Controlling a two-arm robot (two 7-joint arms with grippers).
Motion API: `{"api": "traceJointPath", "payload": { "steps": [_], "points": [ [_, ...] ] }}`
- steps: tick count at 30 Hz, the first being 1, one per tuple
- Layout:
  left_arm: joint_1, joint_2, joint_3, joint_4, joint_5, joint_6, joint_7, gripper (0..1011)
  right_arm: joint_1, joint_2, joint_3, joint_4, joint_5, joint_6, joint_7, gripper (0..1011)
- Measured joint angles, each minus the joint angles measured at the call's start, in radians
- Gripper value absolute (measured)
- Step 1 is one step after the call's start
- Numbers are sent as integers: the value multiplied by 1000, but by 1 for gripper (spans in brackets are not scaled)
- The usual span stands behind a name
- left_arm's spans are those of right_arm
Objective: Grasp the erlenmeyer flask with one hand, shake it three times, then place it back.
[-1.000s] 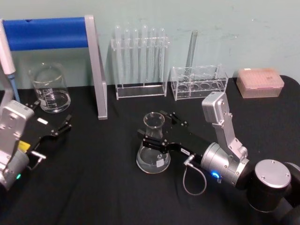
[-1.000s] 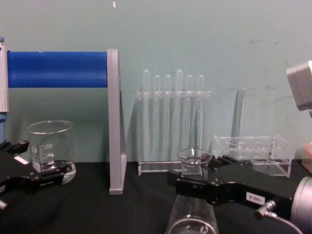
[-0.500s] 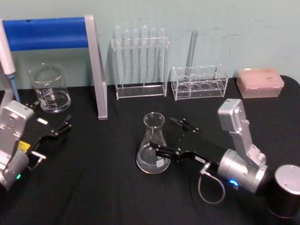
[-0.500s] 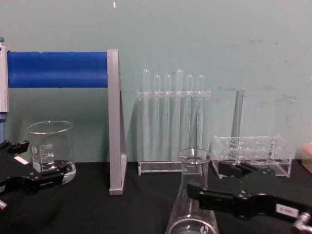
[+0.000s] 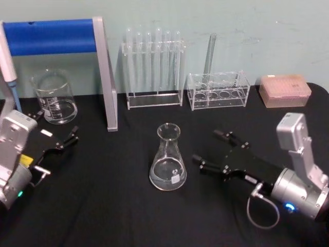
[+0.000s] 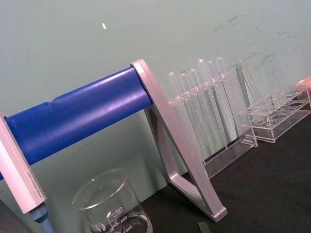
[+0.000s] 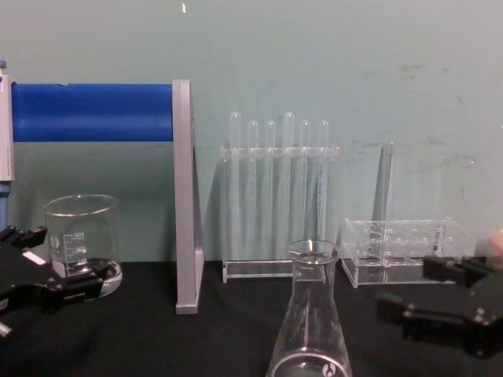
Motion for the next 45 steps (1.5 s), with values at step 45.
{"api": "traceJointPath", "payload": {
  "steps": [45],
  "points": [
    [0,0,0,0,0,0,0,1001,156,-209,7,269,-481,-93,-494,1000]
  ]
}}
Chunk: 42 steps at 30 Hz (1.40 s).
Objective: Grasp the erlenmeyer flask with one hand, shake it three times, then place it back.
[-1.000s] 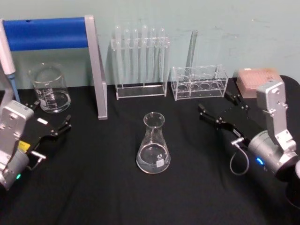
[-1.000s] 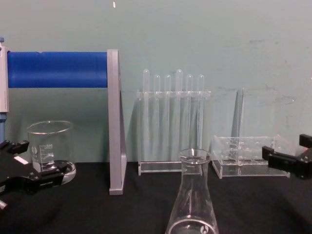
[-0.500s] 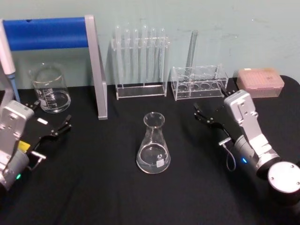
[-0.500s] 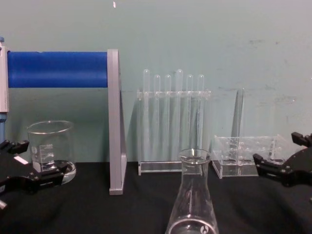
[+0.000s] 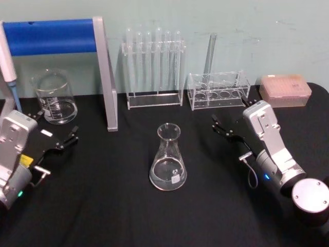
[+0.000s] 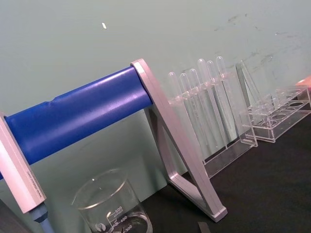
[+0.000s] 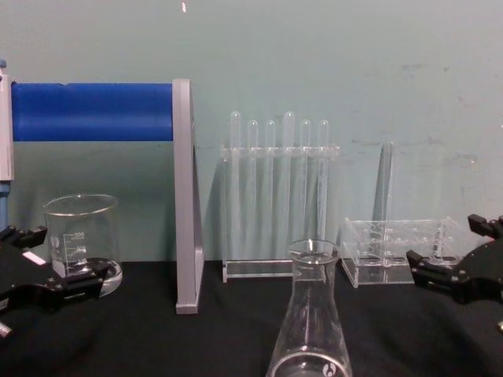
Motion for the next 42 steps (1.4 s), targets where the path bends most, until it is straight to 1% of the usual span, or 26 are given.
{"api": "traceJointPath", "payload": {
  "steps": [42],
  "points": [
    [0,0,0,0,0,0,0,1001,0,2,-2,-1,4,0,1,1000]
  ]
}}
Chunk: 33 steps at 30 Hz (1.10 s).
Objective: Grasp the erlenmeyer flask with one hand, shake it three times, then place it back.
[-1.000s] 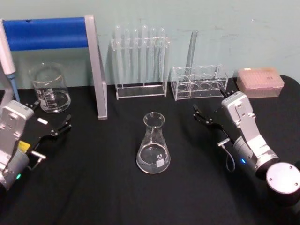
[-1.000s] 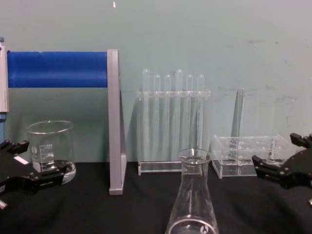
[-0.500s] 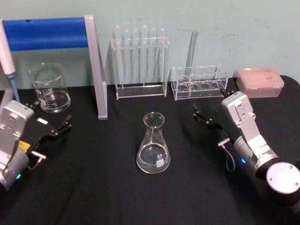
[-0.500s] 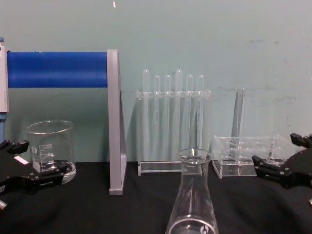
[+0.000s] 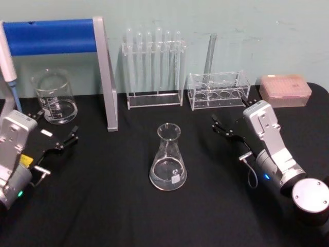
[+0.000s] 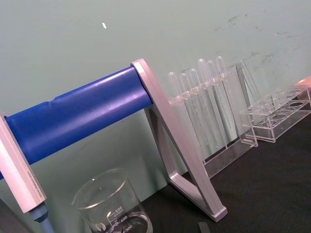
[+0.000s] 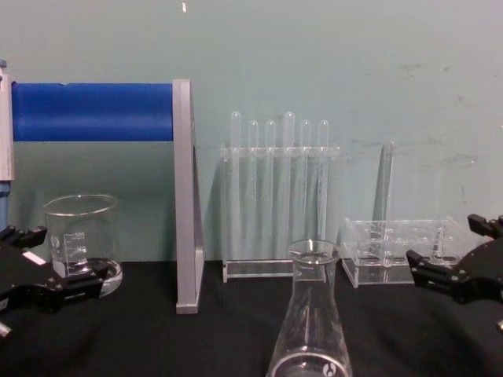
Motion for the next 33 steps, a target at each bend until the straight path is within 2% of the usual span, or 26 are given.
{"api": "traceJointPath", "payload": {
  "steps": [33],
  "points": [
    [0,0,0,0,0,0,0,1001,0,0,0,0,0,0,0,1000]
  ]
}}
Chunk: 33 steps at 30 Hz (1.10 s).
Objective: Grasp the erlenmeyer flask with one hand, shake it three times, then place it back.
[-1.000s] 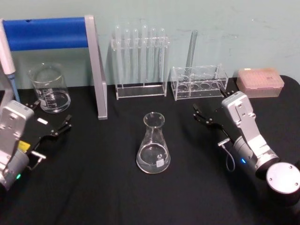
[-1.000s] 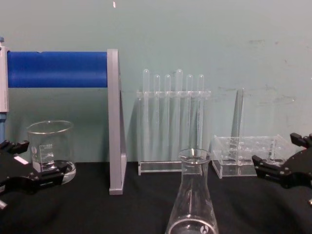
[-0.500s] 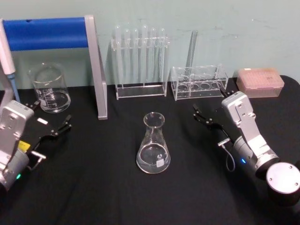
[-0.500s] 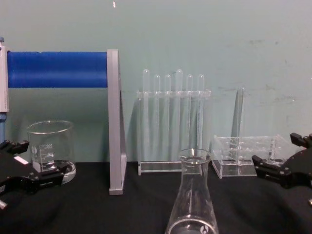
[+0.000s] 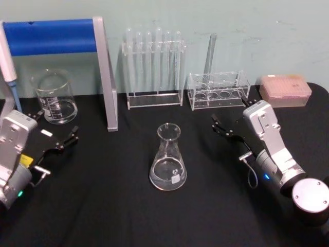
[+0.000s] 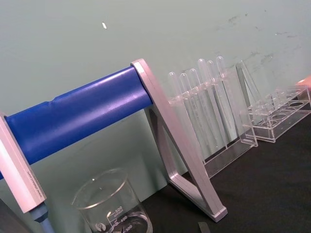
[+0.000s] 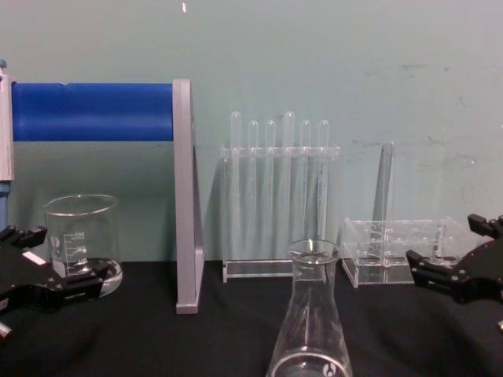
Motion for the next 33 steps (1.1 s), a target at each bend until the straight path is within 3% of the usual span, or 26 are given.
{"api": "traceJointPath", "payload": {
  "steps": [33],
  "points": [
    [0,0,0,0,0,0,0,1001,0,0,0,0,0,0,0,1000]
  ]
}}
